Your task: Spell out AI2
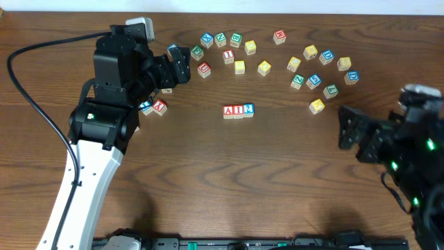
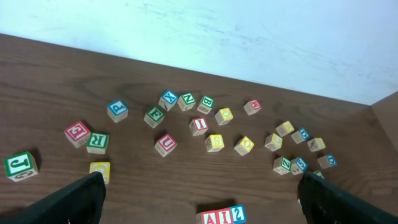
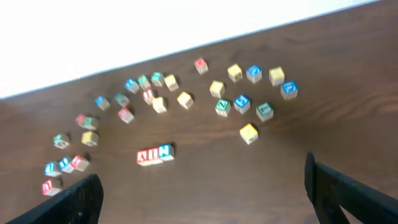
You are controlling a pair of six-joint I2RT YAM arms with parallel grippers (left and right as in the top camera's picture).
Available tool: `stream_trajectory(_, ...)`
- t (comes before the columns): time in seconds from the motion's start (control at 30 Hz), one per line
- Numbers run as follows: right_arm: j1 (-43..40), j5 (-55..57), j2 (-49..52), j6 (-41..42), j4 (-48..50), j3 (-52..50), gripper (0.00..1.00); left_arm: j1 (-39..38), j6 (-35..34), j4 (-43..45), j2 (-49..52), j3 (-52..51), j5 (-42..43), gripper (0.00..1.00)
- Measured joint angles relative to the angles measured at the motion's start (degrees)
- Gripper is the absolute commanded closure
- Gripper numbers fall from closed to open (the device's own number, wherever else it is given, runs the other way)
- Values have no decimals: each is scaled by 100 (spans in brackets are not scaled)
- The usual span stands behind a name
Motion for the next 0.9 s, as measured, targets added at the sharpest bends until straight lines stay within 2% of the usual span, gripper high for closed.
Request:
stream_trajectory(0.3, 0, 195, -254, -35, -42, -2, 1, 0, 0, 0, 0, 0, 0, 2)
stream_trajectory(0.43, -4, 293, -284, -98, 382, -177, 1, 0, 0, -2, 0, 0, 0, 2)
stream_trajectory(0.63, -98, 269, -789, -686, 2190, -1508, 1, 0, 0, 0, 0, 0, 0, 2)
stream_trajectory(0.8, -293, -61, -1738, -1215, 4107, -3331, 1, 0, 0, -2, 0, 0, 0, 2)
stream_trajectory(0.9, -442, -249, -2295, -1349, 4865, -4293, 1, 0, 0, 0, 0, 0, 0, 2)
